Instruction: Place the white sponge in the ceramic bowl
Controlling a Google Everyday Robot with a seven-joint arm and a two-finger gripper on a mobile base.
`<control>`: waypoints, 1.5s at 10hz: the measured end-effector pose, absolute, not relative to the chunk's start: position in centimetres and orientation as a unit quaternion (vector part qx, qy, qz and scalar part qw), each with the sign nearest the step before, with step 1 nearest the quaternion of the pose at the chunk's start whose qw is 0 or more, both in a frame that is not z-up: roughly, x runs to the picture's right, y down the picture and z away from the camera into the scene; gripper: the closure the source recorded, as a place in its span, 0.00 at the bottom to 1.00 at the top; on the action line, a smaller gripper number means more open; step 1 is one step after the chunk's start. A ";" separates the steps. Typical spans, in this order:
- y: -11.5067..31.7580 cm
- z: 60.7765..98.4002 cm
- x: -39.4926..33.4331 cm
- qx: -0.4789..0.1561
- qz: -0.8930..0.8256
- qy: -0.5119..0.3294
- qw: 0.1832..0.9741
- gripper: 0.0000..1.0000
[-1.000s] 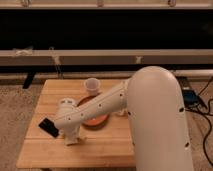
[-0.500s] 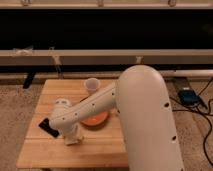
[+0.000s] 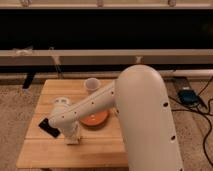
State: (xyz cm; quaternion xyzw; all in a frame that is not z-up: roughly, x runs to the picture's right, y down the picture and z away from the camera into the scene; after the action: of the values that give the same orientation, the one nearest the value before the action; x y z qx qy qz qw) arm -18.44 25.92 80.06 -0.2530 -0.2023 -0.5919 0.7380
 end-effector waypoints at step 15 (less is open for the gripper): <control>12.4 77.3 -9.0 -0.197 -0.531 -0.201 0.799 0.56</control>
State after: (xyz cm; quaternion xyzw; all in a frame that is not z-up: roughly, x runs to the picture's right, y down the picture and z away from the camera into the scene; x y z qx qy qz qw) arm -9.03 12.41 77.31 -0.1965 -0.2006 -0.5312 0.7993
